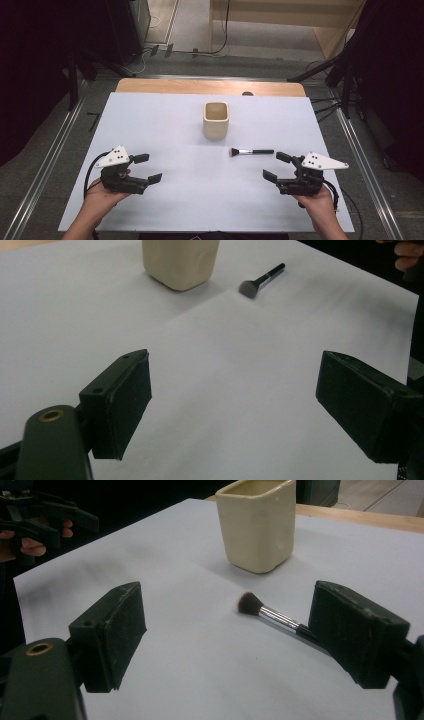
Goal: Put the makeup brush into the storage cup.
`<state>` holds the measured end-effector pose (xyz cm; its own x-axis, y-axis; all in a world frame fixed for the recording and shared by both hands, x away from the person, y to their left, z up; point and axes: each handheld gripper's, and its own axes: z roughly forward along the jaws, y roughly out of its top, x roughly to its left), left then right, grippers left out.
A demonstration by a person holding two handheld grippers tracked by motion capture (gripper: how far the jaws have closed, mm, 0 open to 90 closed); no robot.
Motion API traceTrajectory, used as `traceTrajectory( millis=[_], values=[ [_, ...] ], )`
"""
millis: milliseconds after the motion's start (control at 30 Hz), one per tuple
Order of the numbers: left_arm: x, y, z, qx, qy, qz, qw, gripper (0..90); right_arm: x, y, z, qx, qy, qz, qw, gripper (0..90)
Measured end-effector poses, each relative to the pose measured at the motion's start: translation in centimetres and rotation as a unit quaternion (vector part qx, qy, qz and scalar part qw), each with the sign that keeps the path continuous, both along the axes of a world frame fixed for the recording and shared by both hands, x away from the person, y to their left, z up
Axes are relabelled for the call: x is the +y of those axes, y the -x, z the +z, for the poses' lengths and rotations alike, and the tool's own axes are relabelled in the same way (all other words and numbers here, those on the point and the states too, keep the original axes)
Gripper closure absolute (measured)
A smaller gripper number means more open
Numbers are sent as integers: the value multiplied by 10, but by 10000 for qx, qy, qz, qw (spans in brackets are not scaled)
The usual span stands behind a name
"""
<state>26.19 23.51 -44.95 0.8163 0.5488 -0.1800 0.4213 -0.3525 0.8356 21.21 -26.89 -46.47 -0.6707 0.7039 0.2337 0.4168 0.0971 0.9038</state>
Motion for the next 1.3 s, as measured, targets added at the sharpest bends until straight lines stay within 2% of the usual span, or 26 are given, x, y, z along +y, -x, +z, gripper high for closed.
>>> traceTrajectory(
  millis=[67,533,933,1300],
  values=[
    [0,0,0,-24,56,15,10000,155,0,0,0,-2,4,-3,10000,162],
    [0,0,0,-77,22,10,10000,146,-1,0,1,-26,-14,-38,10000,162],
    [0,0,-1,-131,50,31,9999,144,-3,-5,0,-66,-17,-211,9998,163],
    [0,-1,-1,-136,32,40,9999,143,0,-14,-1,-114,158,-318,9993,163]
  ],
)
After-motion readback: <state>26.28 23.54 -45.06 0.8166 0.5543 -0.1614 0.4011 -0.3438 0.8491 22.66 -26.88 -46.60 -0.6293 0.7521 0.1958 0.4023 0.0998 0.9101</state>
